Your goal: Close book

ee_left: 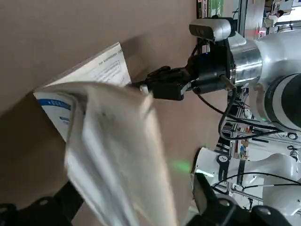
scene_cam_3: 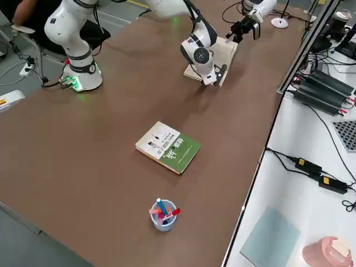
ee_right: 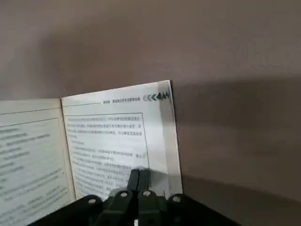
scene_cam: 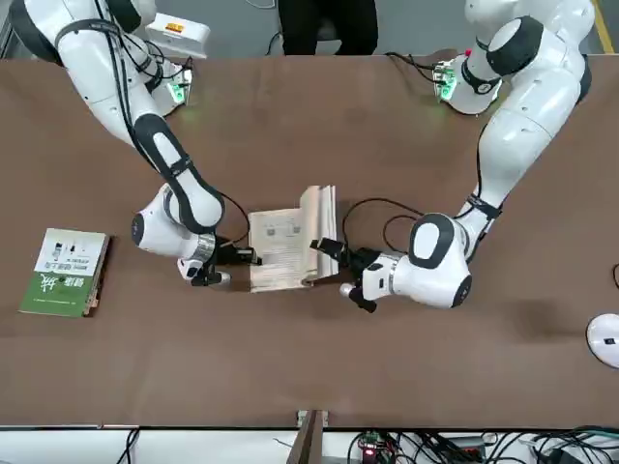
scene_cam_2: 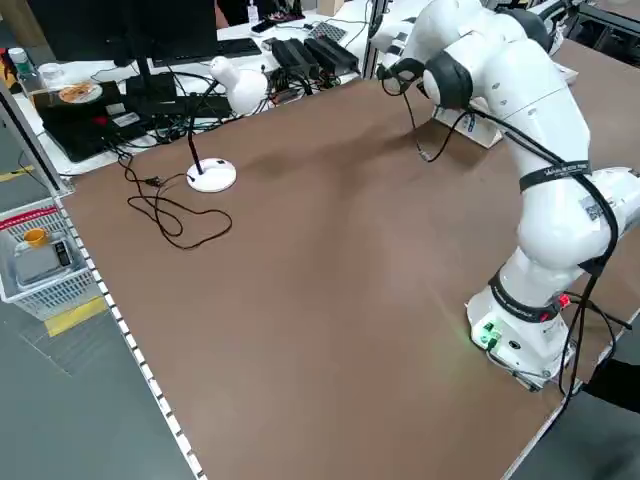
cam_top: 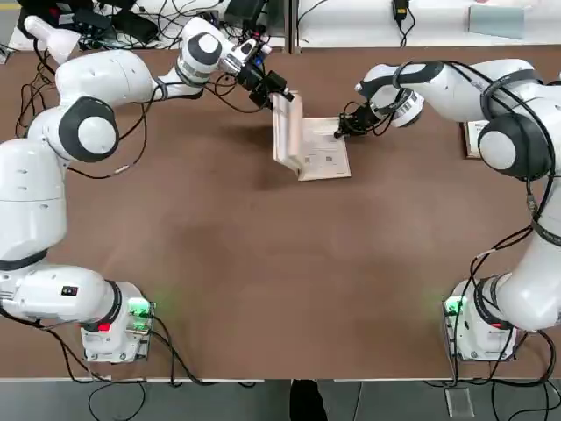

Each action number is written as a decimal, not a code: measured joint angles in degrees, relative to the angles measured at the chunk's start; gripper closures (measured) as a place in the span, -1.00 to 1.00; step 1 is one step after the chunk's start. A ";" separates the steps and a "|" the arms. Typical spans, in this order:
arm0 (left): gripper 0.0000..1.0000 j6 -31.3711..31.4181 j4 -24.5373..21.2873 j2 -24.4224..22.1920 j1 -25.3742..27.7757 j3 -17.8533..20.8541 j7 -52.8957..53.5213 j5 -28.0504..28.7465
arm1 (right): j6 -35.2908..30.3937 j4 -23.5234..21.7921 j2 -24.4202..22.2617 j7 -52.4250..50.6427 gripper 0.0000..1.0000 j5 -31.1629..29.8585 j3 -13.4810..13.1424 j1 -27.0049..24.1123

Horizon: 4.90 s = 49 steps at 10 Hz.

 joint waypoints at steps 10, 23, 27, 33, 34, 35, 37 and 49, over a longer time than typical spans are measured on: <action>-0.99 2.29 0.36 -0.15 -0.99 -0.75 -4.31 -0.05 | -0.48 0.03 -0.23 1.18 0.96 0.16 -0.31 -0.62; -0.99 2.52 1.07 -12.96 -0.36 4.03 -17.39 20.96 | -22.24 0.42 -6.61 -0.17 0.95 -12.07 -1.45 -15.84; -0.99 2.41 1.08 -17.81 -0.40 5.29 -23.08 35.35 | -27.82 3.74 -9.21 -0.23 0.28 -21.27 -1.46 -19.99; -1.00 -2.79 0.63 -23.25 2.19 7.28 -24.49 39.86 | -27.83 9.98 -9.56 -0.20 -0.97 -37.74 -2.54 -20.47; -1.00 -4.21 0.58 -24.07 3.67 7.32 -24.39 39.88 | -28.12 11.67 -9.57 -0.18 -1.00 -41.07 -2.75 -20.52; -1.00 -5.68 0.57 -24.93 5.13 7.32 -24.16 39.88 | -28.79 13.47 -9.59 -0.10 -1.00 -44.56 -2.88 -20.57; -1.00 -9.46 0.54 -26.86 7.35 7.32 -23.91 39.90 | -31.25 16.98 -9.65 0.43 -1.00 -50.53 -3.00 -20.55; -1.00 -23.29 -5.94 -39.10 10.35 11.24 -22.05 40.52 | -52.02 21.98 -28.54 25.38 -1.00 -60.84 -5.46 -14.89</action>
